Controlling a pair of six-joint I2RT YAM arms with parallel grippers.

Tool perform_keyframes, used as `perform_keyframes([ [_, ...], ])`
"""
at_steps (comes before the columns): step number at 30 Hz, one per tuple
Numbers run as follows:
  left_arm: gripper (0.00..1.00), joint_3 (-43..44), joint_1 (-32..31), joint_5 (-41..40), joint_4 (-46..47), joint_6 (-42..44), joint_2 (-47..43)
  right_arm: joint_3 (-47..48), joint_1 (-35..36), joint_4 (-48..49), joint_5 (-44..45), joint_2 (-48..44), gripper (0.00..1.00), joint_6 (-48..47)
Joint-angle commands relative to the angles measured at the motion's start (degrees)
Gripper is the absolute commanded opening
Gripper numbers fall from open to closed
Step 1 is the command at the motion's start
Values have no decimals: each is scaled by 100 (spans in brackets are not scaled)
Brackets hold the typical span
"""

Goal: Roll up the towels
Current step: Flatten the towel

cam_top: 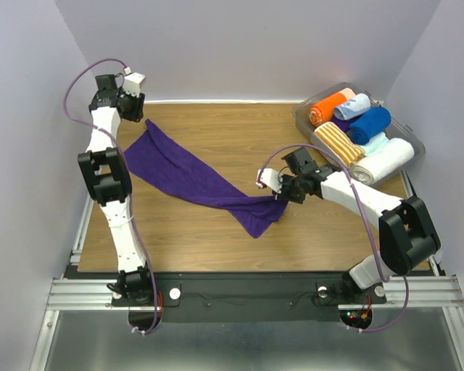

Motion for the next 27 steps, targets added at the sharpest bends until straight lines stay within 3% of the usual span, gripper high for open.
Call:
perform_keyframes([
  [1,48,-499,465,-164,-630,486,-1313,367,-231,-68,2,23,0,-94],
  [9,38,-2004,1204,-420,-1369,776,-2018,420,-459,-86,37,-39,0,-252],
  [13,38,-2313,1415,-209,-1597,1381,-2036,482,-705,-113,2,23,0,-331],
  [14,39,-2348,1415,-34,-1850,1966,-2027,534,-810,-113,2,40,1,-366],
  [19,49,-3322,1442,468,-1503,3227,-2404,640,-952,-139,2,119,1,-393],
  [27,57,-2919,1415,750,-2302,4713,-1895,745,-961,-227,2,190,1,-393],
])
